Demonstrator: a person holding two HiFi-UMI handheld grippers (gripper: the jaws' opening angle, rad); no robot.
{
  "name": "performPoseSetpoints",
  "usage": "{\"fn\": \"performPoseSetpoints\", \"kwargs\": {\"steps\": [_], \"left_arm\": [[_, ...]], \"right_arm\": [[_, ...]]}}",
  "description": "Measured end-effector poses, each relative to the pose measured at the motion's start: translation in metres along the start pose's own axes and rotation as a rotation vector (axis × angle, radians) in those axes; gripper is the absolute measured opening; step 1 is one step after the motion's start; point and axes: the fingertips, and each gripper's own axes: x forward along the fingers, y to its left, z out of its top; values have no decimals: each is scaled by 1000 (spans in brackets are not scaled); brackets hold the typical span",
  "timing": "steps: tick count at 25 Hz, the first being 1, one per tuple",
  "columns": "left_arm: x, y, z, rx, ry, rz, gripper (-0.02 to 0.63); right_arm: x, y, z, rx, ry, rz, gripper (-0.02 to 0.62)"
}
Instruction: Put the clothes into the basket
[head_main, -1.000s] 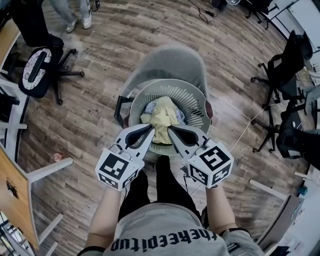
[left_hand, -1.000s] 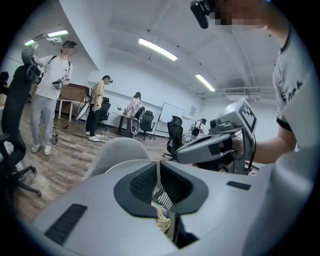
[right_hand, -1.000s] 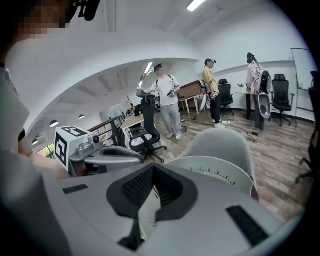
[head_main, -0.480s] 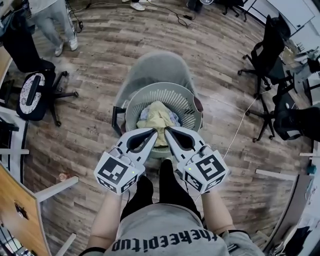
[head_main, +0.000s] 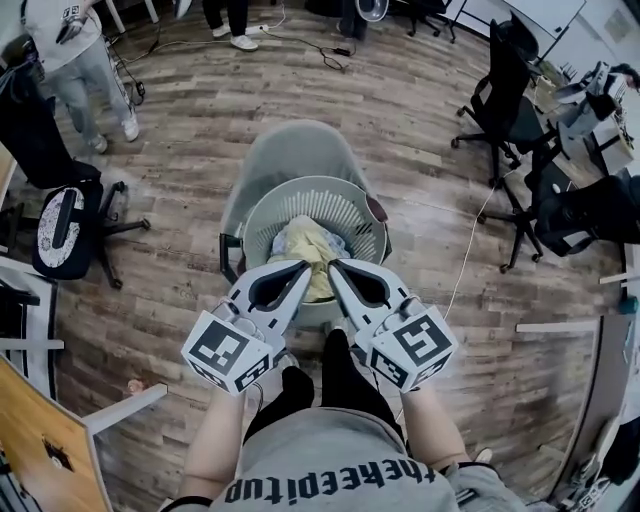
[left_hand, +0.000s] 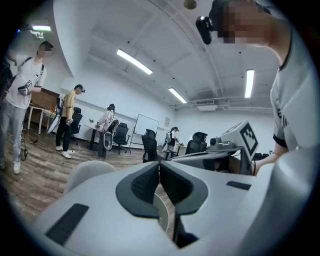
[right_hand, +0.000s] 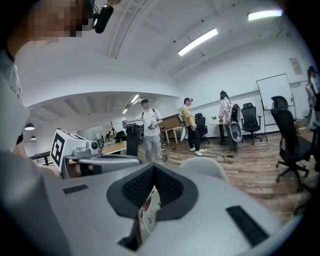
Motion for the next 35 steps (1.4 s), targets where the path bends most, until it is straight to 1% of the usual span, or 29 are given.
{"fn": "performPoseSetpoints", "kwargs": {"steps": [8,11,21,28,35], "left_arm": [[-11,-20,18,24,-35,-43,17],[-15,-27,23,47,-45,-55,17],[-31,-45,31,70,-68,-88,17],[-44,-50,38,86,-93,-91,17],[-58,-50,38,86,-100,-85,17]], "right_arm": [[-21,18,12,-23,-53,-25,9],[-28,24,17,-35,-73,-33,9],[-43,44,23,-72,-97,-64,9],[-46,59,27,-90,-113,-60,9],[-43,74,31,-104,-125,-49,9]]}}
